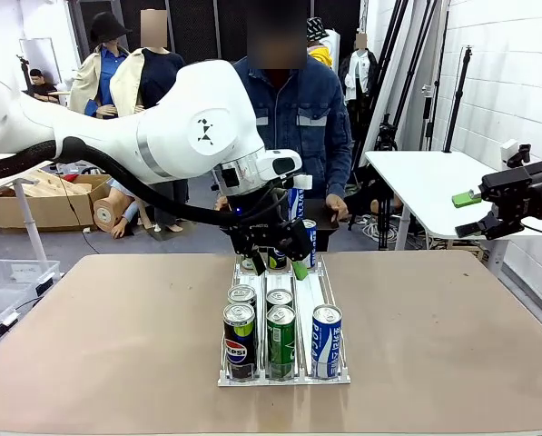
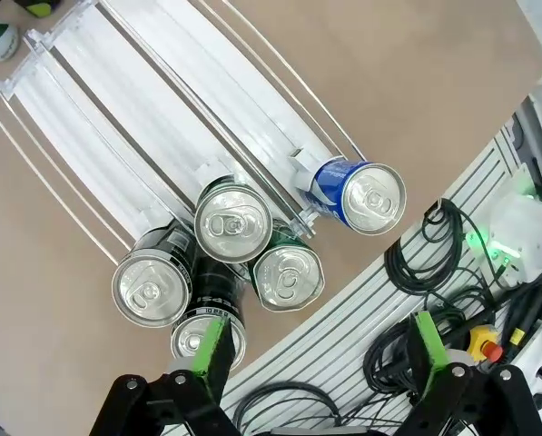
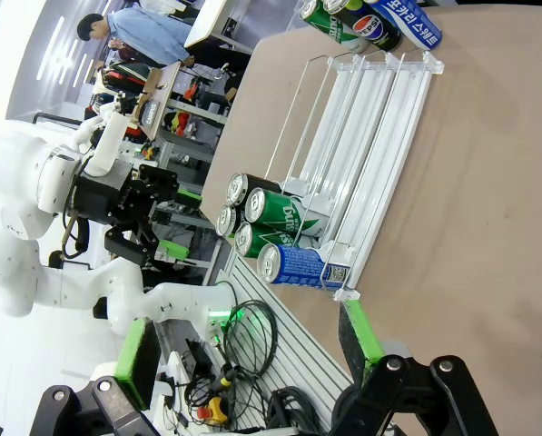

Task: Retrieve and hand over the desired beverage to the person.
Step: Pick up another can of the same type that the person held from the Automatic Can Dispenser.

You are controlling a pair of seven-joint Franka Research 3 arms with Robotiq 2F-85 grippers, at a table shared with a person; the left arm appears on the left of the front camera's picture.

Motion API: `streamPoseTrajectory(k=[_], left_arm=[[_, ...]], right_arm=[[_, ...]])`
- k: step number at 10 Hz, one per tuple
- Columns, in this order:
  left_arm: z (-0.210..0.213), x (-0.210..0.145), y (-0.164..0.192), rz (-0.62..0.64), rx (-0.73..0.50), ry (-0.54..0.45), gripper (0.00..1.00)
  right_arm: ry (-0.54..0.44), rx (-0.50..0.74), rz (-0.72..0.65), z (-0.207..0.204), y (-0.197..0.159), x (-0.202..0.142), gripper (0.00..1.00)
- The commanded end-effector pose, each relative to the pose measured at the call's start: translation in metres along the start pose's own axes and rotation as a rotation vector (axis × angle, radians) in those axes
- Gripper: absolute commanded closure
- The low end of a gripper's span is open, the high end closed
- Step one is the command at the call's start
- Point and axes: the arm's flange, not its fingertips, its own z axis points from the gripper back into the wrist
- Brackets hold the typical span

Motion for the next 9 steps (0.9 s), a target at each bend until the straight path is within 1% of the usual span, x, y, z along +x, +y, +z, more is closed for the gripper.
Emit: streamPoseTrajectory(k=[1,5,6,9], left_arm=[[0.001,-0.001,0.001,-0.006,-0.023,0.002,0.00],[0.001,-0.001,0.001,-0.006,-0.023,0.002,0.00],[0.000,0.000,0.000,0.001,-0.002,0.001,0.00],[-0.011,0.006,-0.024,0.005,0.080,0.058,0.00]], right_arm=[[-0.001,0.003,0.001,0.000,0.000,0.000,0.00],[-0.001,0.003,0.001,0.000,0.000,0.000,0.00],[-0.001,0.003,0.001,0.000,0.000,0.000,0.00],[-0.001,0.003,0.001,0.000,0.000,0.000,0.00]])
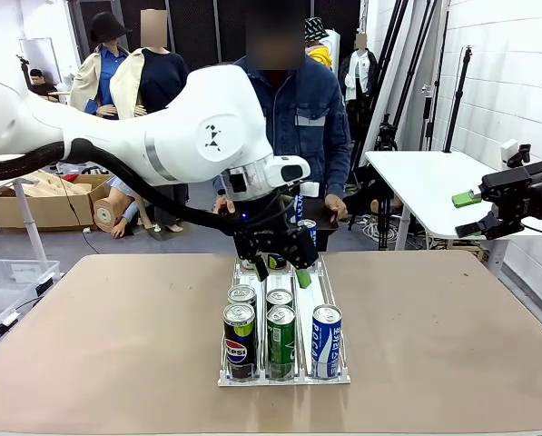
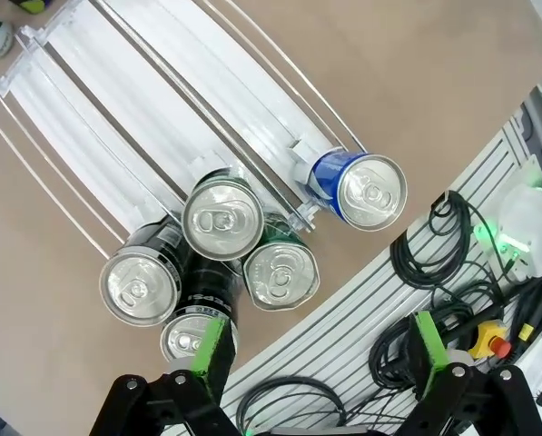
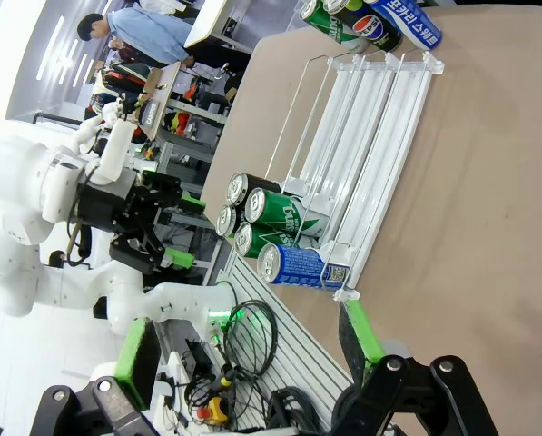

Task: Retrieve and hand over the desired beverage to the person.
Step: Pick up another can of the same type that the person held from the Automatic Can Dispenser.

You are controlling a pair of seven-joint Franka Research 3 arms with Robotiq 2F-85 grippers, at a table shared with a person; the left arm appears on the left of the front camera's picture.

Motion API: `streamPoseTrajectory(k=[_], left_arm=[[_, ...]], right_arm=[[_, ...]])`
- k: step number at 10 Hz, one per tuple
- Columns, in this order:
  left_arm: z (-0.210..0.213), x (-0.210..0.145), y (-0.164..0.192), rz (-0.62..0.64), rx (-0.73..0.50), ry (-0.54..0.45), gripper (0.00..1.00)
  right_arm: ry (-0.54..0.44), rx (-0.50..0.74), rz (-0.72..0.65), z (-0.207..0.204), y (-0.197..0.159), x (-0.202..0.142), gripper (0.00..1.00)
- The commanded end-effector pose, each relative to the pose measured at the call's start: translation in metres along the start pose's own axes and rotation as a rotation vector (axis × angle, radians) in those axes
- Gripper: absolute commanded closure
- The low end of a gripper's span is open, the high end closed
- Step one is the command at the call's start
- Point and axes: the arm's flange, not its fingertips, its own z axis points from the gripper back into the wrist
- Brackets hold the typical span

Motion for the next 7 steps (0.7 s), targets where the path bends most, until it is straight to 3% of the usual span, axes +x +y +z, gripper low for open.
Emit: streamPoseTrajectory(k=[1,7], left_arm=[[-0.002,0.008,-0.017,0.017,0.060,0.029,0.00],[-0.022,0.009,-0.024,0.087,0.171,0.041,0.00]], right_arm=[[-0.001,0.003,0.001,0.000,0.000,0.000,0.00],[-0.001,0.003,0.001,0.000,0.000,0.000,0.00]])
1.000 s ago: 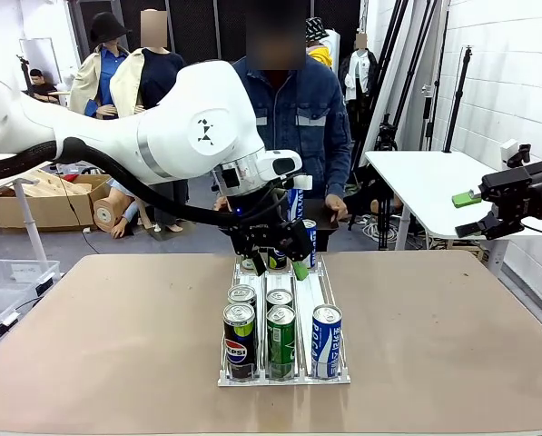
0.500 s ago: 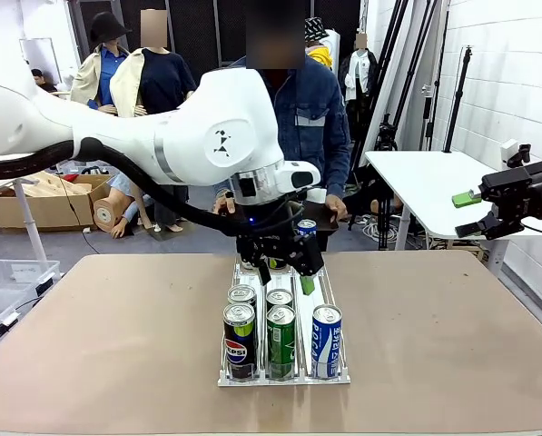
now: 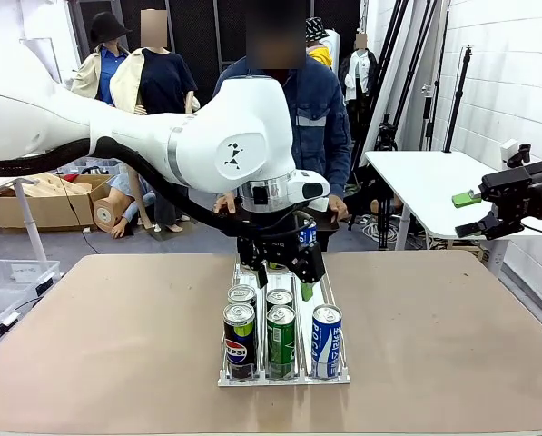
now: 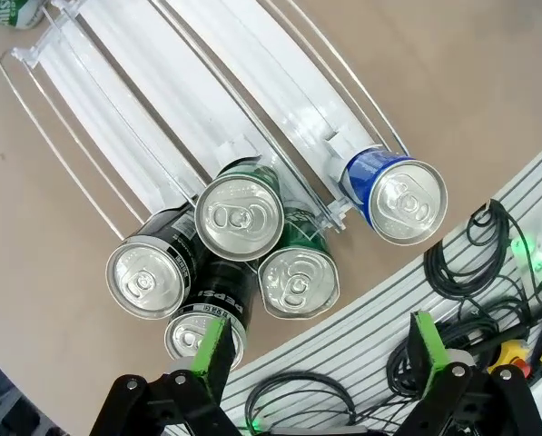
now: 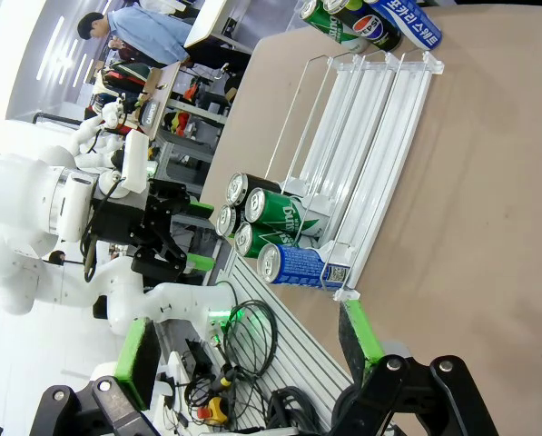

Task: Retrieve and hand over the desired beverage to the person.
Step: Pick up another can of the same type that the person held from the Automatic Can Dispenser.

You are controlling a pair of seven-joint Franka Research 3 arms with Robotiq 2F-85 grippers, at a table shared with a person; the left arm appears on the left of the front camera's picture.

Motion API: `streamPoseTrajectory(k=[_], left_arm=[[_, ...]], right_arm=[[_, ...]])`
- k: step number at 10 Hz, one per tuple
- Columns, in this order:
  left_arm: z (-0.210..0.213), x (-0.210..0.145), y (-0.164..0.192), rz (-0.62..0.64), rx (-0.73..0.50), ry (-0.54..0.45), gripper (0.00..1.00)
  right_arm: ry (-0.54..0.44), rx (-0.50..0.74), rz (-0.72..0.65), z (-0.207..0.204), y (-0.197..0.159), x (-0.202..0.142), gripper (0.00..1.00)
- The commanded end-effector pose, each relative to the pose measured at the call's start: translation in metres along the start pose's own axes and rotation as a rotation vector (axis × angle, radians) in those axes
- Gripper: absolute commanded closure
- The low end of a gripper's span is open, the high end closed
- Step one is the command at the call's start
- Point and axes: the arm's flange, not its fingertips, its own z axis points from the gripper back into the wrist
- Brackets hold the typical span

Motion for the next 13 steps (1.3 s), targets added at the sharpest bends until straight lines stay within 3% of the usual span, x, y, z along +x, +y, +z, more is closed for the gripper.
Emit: streamPoseTrajectory(k=[1,5,13], left_arm=[[-0.003,0.003,-0.010,0.030,0.034,0.004,0.00],[-0.016,0.003,-0.007,0.099,0.072,-0.008,0.00],[-0.041,0.003,0.002,0.123,0.071,0.022,0.00]], right_arm=[[-0.001,0.003,0.001,0.000,0.000,0.000,0.00],[-0.001,0.003,0.001,0.000,0.000,0.000,0.00],[-0.001,0.003,0.001,0.000,0.000,0.000,0.00]])
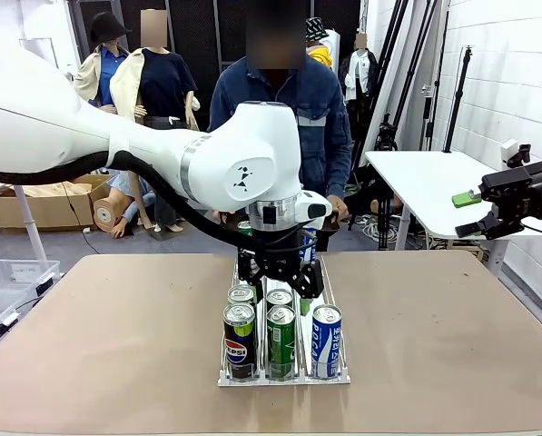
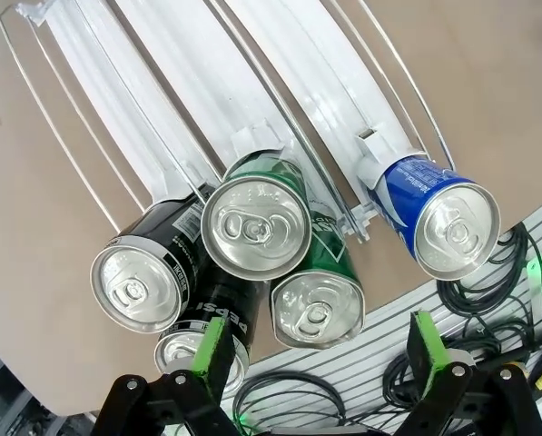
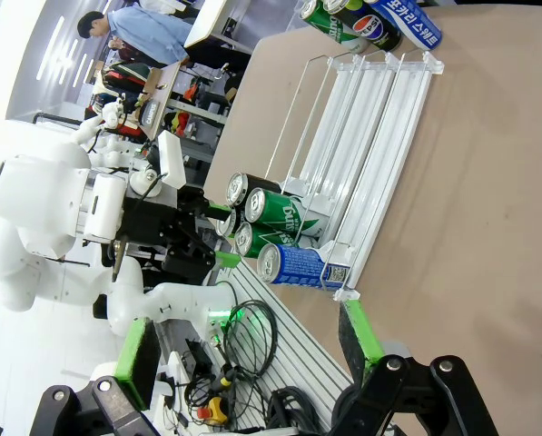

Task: Retrieve and hand over the desired beverage to the person.
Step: Pick up another can of the same type that the person held from the Automatic Can Dispenser.

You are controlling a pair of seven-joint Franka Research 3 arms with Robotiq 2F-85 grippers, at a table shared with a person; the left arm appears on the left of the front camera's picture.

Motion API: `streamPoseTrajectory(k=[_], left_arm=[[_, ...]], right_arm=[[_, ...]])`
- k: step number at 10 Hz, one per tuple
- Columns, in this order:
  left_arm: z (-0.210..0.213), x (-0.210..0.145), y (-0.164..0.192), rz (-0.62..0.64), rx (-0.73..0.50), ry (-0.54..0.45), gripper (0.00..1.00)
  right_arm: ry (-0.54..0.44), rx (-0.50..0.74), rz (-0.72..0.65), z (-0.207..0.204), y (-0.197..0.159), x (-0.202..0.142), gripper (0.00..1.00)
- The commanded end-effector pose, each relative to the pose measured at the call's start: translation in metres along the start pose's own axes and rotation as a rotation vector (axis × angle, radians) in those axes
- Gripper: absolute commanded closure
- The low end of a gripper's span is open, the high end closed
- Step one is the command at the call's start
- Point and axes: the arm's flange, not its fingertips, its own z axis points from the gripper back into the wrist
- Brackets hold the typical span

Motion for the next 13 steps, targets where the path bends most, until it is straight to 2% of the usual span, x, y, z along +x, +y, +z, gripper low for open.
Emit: streamPoseTrajectory(k=[1,10,11,13], left_arm=[[-0.011,-0.001,0.000,0.029,0.018,-0.020,0.00],[-0.038,0.004,-0.001,0.027,-0.005,0.017,0.00],[-0.039,0.004,-0.002,0.026,-0.004,0.025,0.02],[-0.038,0.004,-0.006,0.027,0.007,0.031,0.16]], right_arm=[[-0.001,0.003,0.001,0.000,0.000,0.000,0.00],[-0.001,0.003,0.001,0.000,0.000,0.000,0.00],[-0.001,0.003,0.001,0.000,0.000,0.000,0.00],[-0.001,0.003,0.001,0.000,0.000,0.000,0.00]])
